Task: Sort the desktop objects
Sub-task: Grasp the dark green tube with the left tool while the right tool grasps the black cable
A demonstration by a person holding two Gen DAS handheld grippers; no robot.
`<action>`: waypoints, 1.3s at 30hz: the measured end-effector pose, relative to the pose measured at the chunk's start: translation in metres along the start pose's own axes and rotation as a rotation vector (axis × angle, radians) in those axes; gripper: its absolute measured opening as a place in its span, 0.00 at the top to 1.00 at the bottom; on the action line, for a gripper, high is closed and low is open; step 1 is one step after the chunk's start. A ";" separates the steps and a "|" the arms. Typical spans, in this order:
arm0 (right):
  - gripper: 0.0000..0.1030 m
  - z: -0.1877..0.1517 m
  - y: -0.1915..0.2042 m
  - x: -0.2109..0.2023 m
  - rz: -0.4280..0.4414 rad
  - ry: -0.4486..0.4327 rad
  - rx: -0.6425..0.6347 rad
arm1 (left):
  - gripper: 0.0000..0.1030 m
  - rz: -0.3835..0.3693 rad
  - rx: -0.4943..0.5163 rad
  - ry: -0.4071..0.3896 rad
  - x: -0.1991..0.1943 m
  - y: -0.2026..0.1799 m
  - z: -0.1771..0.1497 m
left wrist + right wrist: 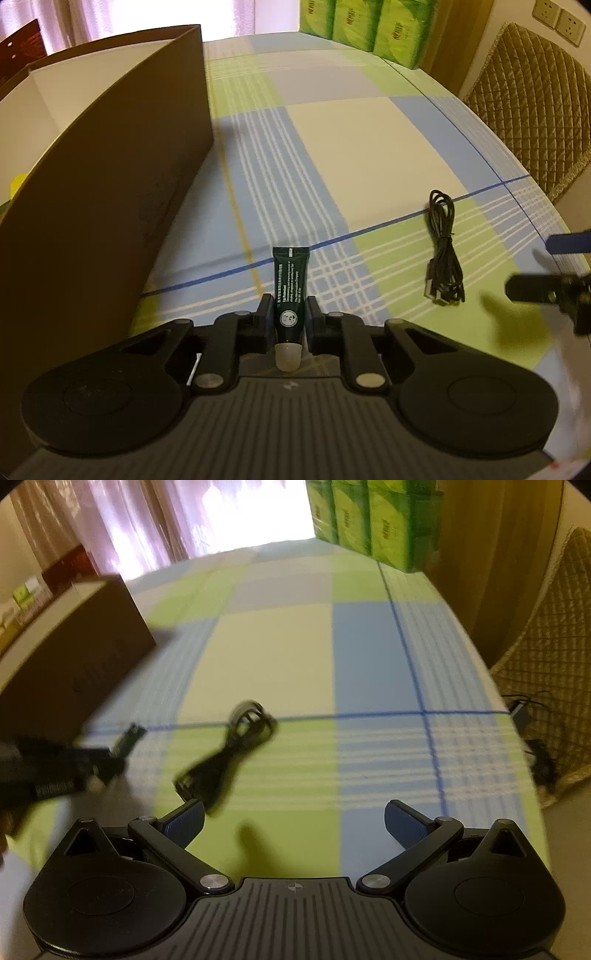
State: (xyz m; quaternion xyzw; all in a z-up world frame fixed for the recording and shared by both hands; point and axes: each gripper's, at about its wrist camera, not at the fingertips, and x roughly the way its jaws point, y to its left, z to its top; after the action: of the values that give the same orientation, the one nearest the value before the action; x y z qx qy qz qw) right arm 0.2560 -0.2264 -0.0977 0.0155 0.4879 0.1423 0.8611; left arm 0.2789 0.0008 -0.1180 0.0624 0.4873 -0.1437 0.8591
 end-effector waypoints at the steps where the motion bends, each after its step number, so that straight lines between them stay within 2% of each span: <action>1: 0.02 0.003 0.003 0.003 0.013 -0.005 0.002 | 0.87 0.012 0.002 -0.001 -0.002 0.001 -0.003; 5: 0.03 0.013 0.022 0.014 0.037 -0.030 -0.025 | 0.87 0.022 -0.023 0.006 -0.009 0.009 -0.012; 6: 0.07 0.016 0.026 0.017 0.031 -0.027 -0.032 | 0.87 0.020 -0.030 0.009 -0.011 0.011 -0.014; 7: 0.20 0.018 0.030 0.022 0.021 -0.021 -0.038 | 0.87 0.021 -0.036 0.012 -0.013 0.012 -0.016; 8: 0.30 0.020 0.034 0.026 0.013 -0.017 -0.046 | 0.87 0.023 -0.042 0.014 -0.015 0.014 -0.019; 12: 0.36 0.025 0.038 0.041 -0.003 -0.012 -0.029 | 0.87 0.029 -0.057 0.021 -0.020 0.019 -0.025; 15: 0.53 0.022 0.042 0.045 -0.015 -0.017 -0.076 | 0.87 0.029 -0.058 0.025 -0.024 0.019 -0.029; 17: 0.77 0.019 0.046 0.043 -0.011 -0.013 -0.140 | 0.87 0.025 -0.044 0.029 -0.027 0.018 -0.033; 18: 0.79 0.017 0.046 0.042 -0.002 -0.008 -0.159 | 0.87 0.020 -0.037 0.032 -0.028 0.017 -0.035; 24: 0.80 -0.011 0.047 0.025 0.033 0.015 -0.248 | 0.87 -0.007 0.004 0.062 -0.042 0.010 -0.052; 31: 0.78 -0.046 0.051 0.002 0.049 0.046 -0.302 | 0.86 -0.022 -0.007 0.096 -0.059 0.005 -0.073; 33: 0.68 -0.050 0.053 0.000 0.057 0.045 -0.316 | 0.83 -0.032 -0.036 0.094 -0.059 0.008 -0.072; 34: 0.52 -0.050 0.054 0.000 0.057 0.046 -0.317 | 0.79 -0.039 -0.047 0.095 -0.058 0.008 -0.072; 35: 0.39 -0.050 0.054 0.001 0.049 0.047 -0.309 | 0.76 -0.041 -0.050 0.094 -0.057 0.008 -0.071; 39: 0.40 -0.048 0.055 0.005 0.040 0.039 -0.274 | 0.76 -0.011 0.006 0.095 -0.054 0.001 -0.069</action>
State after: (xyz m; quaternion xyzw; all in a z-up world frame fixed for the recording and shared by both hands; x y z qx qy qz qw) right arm 0.2054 -0.1776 -0.1180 -0.0953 0.4799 0.2251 0.8425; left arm 0.1965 0.0287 -0.1073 0.0690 0.5275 -0.1469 0.8339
